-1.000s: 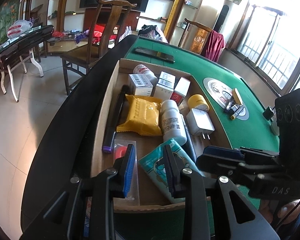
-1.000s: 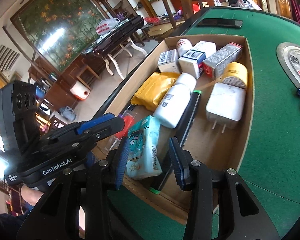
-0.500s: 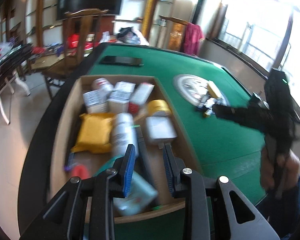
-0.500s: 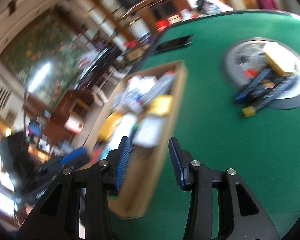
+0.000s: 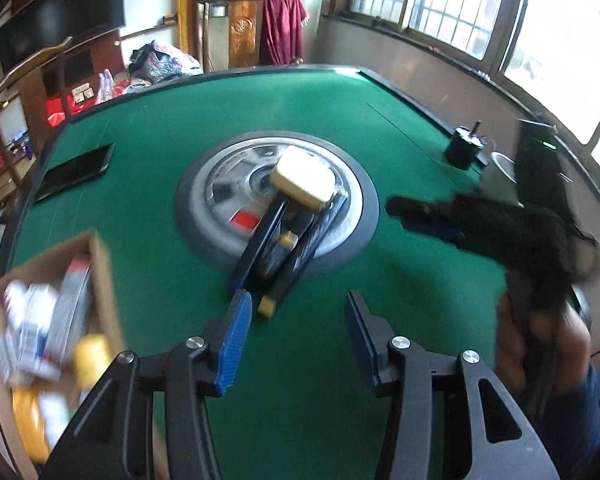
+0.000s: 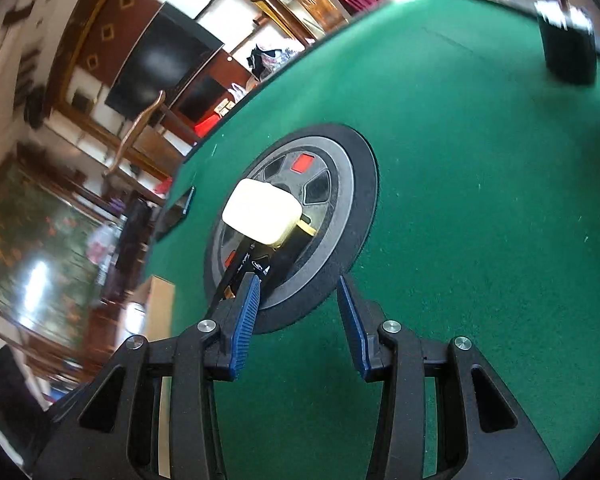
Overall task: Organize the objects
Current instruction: 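Move both tools back to the markers beside the white charger on the table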
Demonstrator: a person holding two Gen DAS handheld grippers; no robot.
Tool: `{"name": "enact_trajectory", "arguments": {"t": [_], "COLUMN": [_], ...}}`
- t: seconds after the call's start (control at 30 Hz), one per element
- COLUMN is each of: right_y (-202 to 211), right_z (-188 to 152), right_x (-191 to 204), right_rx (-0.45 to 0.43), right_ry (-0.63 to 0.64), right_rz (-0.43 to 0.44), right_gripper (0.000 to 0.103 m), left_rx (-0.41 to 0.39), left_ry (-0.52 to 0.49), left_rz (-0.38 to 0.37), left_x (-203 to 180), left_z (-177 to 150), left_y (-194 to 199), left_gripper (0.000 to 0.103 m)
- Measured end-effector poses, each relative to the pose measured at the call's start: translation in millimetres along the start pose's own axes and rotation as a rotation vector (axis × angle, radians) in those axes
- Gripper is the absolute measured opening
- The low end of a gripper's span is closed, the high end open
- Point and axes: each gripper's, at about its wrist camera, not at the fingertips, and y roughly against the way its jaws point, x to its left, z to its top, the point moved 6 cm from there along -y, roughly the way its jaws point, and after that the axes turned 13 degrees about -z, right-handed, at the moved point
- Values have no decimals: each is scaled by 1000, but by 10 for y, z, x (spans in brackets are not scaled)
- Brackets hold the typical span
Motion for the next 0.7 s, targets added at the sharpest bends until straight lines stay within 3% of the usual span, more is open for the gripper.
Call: {"name": "enact_trajectory", "arguments": {"t": [0.27, 0.43, 0.57, 0.7], "right_y": [40, 83, 112, 100], "right_z": [89, 103, 119, 124], "right_x": [-16, -65, -85, -88], "right_rx": [-14, -19, -27, -27], "right_ry": [-45, -73, -80, -83], "right_rz": [36, 58, 65, 65], "right_gripper": [40, 40, 40, 40], "left_rx": [86, 114, 106, 147], "left_ry": [12, 28, 17, -8], "left_rz": [13, -6, -19, -45], "left_x": [179, 247, 191, 45], "left_z": [324, 329, 338, 209], "left_y": [-526, -709, -738, -786], "left_gripper": [49, 49, 49, 49]}}
